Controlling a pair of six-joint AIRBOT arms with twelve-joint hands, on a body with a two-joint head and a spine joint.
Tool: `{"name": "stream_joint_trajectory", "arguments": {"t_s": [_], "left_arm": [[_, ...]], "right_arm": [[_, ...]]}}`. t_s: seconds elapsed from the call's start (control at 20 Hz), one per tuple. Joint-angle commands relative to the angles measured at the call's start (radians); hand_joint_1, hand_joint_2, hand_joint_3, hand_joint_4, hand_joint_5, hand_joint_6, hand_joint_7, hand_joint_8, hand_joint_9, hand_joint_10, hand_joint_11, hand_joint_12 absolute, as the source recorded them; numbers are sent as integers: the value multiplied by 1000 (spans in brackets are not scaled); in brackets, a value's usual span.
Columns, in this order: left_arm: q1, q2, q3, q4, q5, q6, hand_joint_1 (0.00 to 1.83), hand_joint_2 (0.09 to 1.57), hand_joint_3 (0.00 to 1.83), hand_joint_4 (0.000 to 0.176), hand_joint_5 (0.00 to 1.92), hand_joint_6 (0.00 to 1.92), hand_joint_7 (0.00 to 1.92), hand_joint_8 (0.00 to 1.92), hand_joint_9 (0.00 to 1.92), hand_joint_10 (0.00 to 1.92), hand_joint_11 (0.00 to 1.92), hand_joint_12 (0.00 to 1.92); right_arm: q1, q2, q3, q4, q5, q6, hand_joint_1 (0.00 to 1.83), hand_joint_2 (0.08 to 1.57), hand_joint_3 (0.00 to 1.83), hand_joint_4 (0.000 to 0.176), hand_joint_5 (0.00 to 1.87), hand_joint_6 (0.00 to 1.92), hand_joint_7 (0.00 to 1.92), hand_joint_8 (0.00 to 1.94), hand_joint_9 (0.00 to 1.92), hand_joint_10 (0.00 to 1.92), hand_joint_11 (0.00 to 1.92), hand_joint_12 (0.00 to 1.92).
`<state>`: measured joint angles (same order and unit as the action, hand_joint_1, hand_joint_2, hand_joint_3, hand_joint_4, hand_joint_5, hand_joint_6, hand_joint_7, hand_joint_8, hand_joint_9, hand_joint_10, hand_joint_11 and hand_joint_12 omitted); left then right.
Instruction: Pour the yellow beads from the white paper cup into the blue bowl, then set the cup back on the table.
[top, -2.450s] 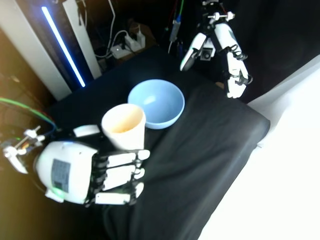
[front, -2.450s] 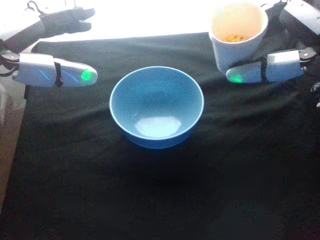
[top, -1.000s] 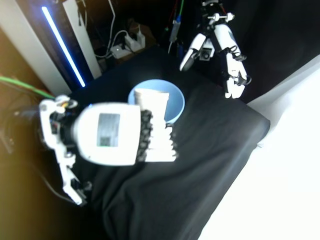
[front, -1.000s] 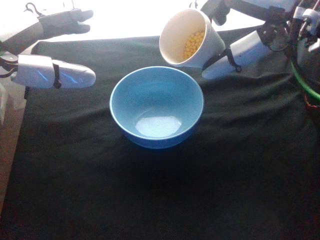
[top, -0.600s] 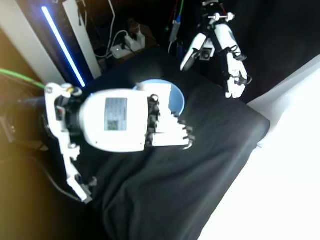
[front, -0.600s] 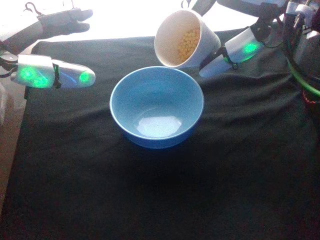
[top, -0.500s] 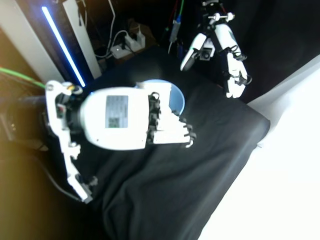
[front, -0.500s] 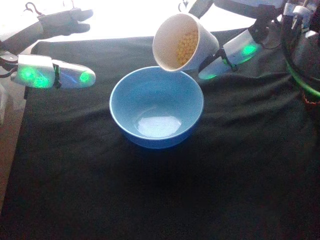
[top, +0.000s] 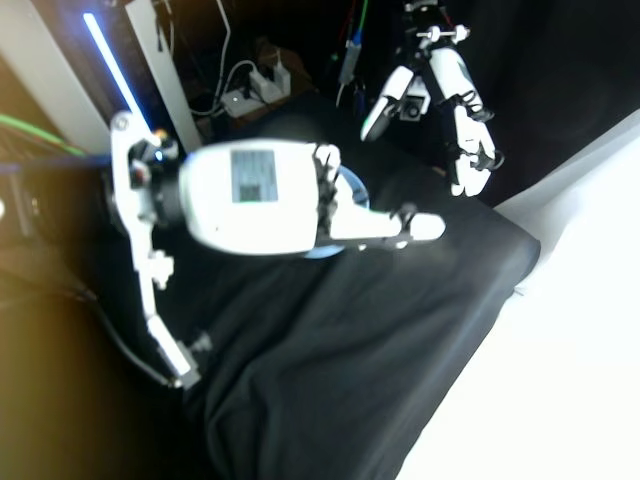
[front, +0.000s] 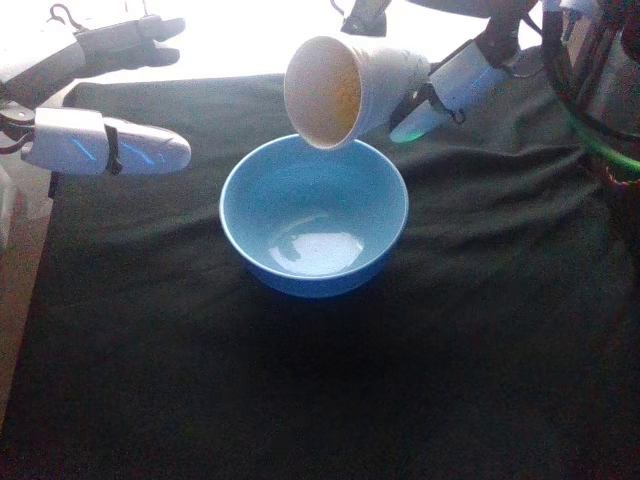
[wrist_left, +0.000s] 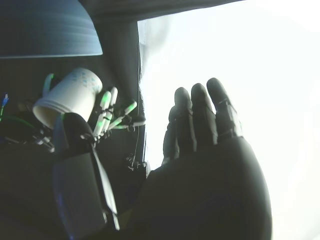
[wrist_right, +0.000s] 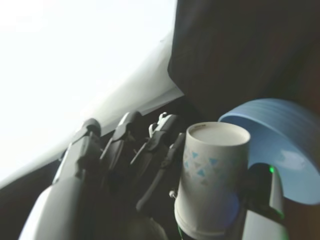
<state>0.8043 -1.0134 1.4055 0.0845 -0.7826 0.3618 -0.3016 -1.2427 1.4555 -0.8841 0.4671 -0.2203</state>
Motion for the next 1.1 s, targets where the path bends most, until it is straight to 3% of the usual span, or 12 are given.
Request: {"name": "stream_joint_trajectory", "arguments": {"t_s": [0.0,0.05,0.1,0.3,0.35,0.4,0.45,0.6,0.65,0.8,0.9,1.05], "left_arm": [[-6,-1,6,-32,-113,-10,694,877,2,0,169,0,400,0,306,0,0,691],[-6,-1,6,-32,-112,-10,712,880,2,0,168,0,386,0,296,0,0,666],[-6,-1,6,-32,-112,-10,714,884,2,0,176,2,376,0,297,1,0,631],[-6,-1,6,-32,-112,-10,703,879,0,0,192,3,411,6,312,2,11,674],[-6,-1,6,-32,-111,-10,702,881,0,0,187,1,414,6,310,1,11,677],[-6,0,6,-32,-112,-11,695,876,0,0,192,0,415,1,319,0,1,715],[-6,0,6,-32,-112,-11,676,862,0,0,189,0,418,2,317,0,7,727],[-6,1,6,-32,-110,-12,666,864,0,0,185,0,415,0,313,3,0,725],[-6,1,6,-31,-110,-14,686,872,1,0,178,0,411,0,296,2,0,686],[-6,2,7,-31,-110,-16,676,881,2,0,191,3,401,0,313,7,6,655],[-6,1,7,-31,-111,-18,687,875,0,0,195,4,410,4,306,2,12,660],[-6,2,7,-31,-114,-25,686,866,0,0,188,0,421,1,312,1,3,715]], "right_arm": [[16,-3,-5,21,55,0,1231,1065,0,49,1126,782,1088,762,590,0,0,21],[21,-4,-8,1,45,0,1239,1048,0,60,1151,722,1148,679,618,6,22,16],[25,-4,-12,-19,37,0,1237,1053,2,56,1145,740,1117,722,604,1,4,2],[48,-6,-30,-97,6,0,1243,1039,0,55,1108,787,1237,525,621,7,16,7],[55,-6,-36,-122,-4,0,1236,1052,1,55,1087,844,1192,582,610,3,20,11],[60,-6,-41,-142,-11,0,1240,1050,0,44,1074,827,1217,579,631,4,14,9],[68,-6,-48,-169,-22,0,1248,1049,0,0,1052,805,1243,594,653,11,11,9],[84,-6,-65,-221,-36,0,1251,1043,0,0,1051,809,1273,536,679,9,29,23],[90,-6,-71,-237,-40,0,1276,1035,0,0,1072,694,1291,594,719,10,23,24],[108,-6,-96,-306,-60,0,1290,1033,1,0,1078,646,1292,636,738,3,3,28],[119,-6,-112,-360,-78,0,1294,1034,0,0,1143,471,1242,785,937,30,28,18],[129,-5,-134,-422,-97,0,1278,1043,2,0,1073,653,1245,707,928,1,2,1]]}}
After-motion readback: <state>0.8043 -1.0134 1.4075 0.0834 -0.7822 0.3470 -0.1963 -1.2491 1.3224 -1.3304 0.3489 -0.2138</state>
